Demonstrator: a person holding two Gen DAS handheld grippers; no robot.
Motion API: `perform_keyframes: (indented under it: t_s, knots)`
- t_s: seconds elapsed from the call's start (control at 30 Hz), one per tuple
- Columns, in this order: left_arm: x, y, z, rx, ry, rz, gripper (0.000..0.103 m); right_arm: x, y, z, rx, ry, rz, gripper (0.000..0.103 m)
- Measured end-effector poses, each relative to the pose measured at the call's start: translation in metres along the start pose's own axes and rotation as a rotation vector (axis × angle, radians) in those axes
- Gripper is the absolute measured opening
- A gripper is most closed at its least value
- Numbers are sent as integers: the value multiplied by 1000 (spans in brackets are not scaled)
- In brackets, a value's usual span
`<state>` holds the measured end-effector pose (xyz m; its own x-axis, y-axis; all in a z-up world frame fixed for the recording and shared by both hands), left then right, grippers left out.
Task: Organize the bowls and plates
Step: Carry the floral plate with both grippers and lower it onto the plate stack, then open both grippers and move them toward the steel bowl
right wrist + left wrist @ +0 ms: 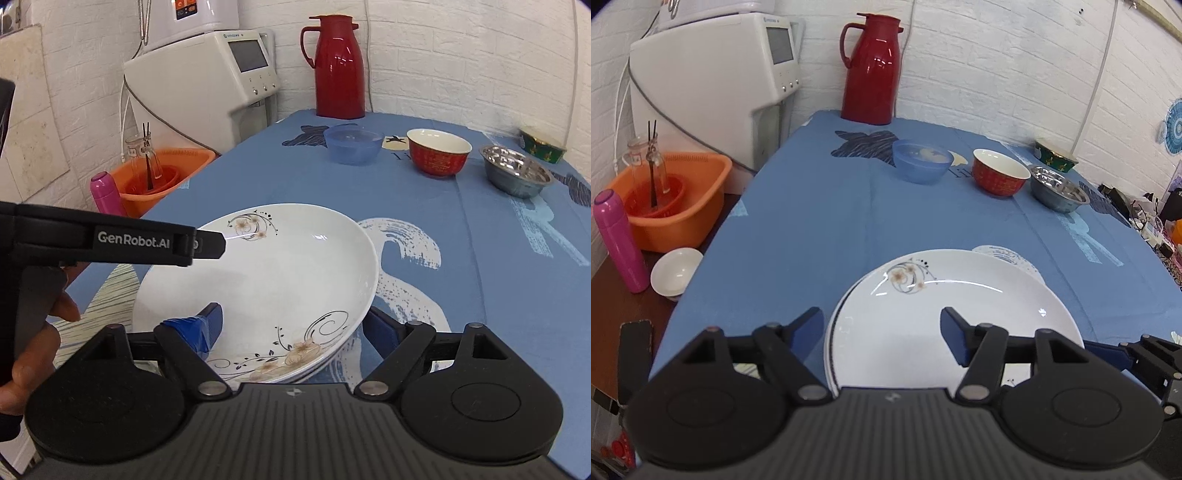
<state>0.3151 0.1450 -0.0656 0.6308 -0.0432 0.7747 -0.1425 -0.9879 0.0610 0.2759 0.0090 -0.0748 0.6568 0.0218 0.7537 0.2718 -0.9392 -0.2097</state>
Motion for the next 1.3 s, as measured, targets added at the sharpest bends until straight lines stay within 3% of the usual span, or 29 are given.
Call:
perform_keyframes:
  t_s: [0.23,0.43,0.7,1.0,1.3]
  knots:
    - [2,0,3,-11,-13,-24,62,-1,22,-18,14,42,104,70]
    - [4,17,-1,-25,-12,11,72,-5,34,-18,43,27,169,70]
    - [28,64,17,-118,-70,12,72,3,88,-29,17,50,273,70]
    - [87,157,95,-240,-223,-2,72,46,207,-33,-129,103,301,70]
    - [153,220,197,-236,-292,-101,72,114,308,8,-204,76,323,70]
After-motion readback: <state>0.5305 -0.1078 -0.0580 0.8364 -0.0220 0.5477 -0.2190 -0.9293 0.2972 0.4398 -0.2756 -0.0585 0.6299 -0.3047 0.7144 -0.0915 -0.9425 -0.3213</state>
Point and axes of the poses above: each gripper's, at about its wrist camera, not at the fingertips, and z roughly the way its jaws point, y to its right, x to its top, the point moved 9 cm from there along z, roughly the way its jaws point, and after that the axes turned 8 degrees about z, right-handed, at the moved point
